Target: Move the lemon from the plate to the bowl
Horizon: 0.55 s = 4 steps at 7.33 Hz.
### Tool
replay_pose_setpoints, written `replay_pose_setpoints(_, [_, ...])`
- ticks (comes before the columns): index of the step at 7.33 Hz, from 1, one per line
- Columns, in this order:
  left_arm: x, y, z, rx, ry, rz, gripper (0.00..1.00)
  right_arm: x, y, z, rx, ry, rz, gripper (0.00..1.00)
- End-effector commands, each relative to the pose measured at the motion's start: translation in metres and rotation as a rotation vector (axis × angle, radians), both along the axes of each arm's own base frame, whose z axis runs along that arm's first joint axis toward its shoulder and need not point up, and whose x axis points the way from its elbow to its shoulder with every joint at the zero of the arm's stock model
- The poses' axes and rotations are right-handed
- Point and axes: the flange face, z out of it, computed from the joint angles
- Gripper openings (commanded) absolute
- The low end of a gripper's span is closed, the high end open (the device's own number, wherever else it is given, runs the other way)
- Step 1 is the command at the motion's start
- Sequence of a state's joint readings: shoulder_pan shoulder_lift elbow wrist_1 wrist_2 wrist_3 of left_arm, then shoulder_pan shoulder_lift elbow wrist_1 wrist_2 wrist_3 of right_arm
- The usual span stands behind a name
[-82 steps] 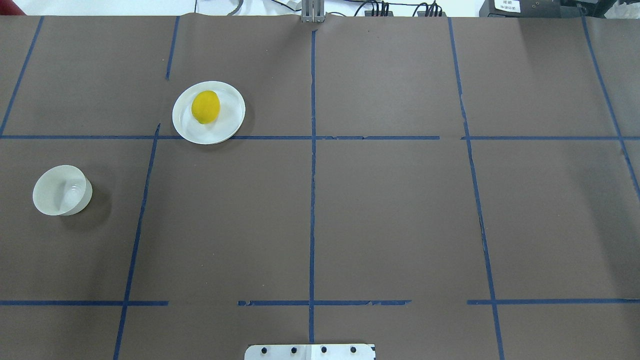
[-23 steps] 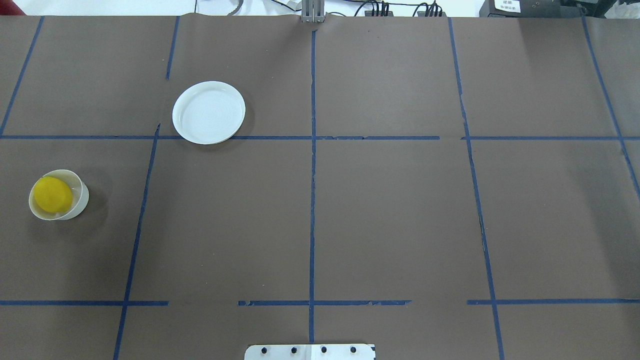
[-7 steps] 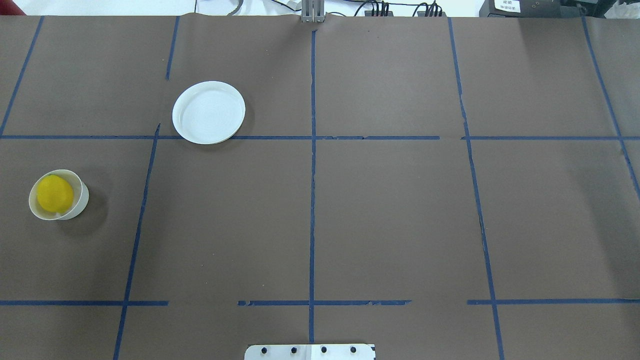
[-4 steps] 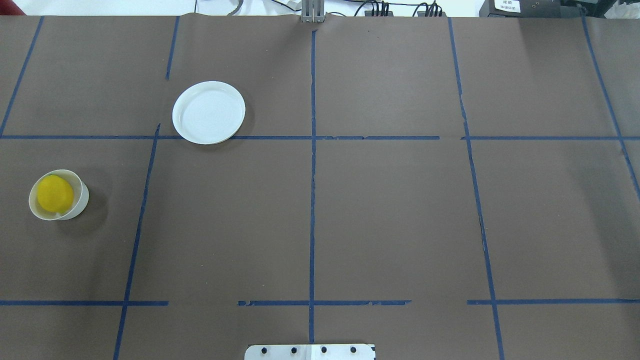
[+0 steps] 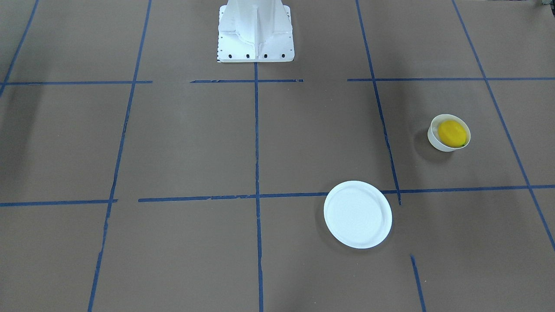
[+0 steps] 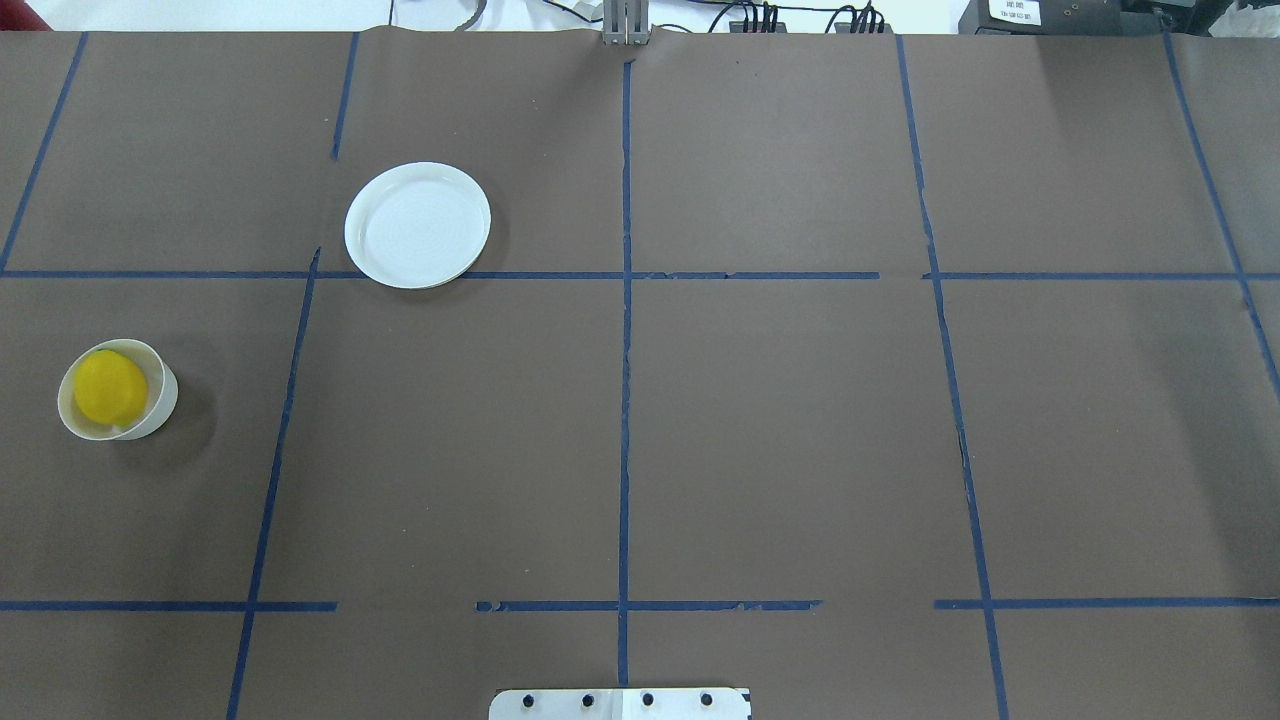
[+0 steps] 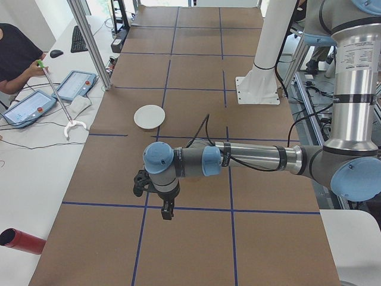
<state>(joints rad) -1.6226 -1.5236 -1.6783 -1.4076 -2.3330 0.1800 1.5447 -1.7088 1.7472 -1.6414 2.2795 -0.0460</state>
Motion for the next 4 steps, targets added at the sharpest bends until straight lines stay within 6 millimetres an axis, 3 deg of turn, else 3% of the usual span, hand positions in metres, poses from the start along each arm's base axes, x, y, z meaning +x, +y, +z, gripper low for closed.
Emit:
replay_pose_setpoints(1, [-0.0005,-0.0025,-0.0022,0.003,-0.003,0.000,1.00,0.0000,0.0000,0.0000,0.000,0.000,0.000,1.00])
replay_pose_setpoints(4, [0.0000,-0.0032,-0.0025,0.000,-0.006,0.000,1.00,0.0000,0.0000,0.0000,0.000,0.000,0.000,1.00])
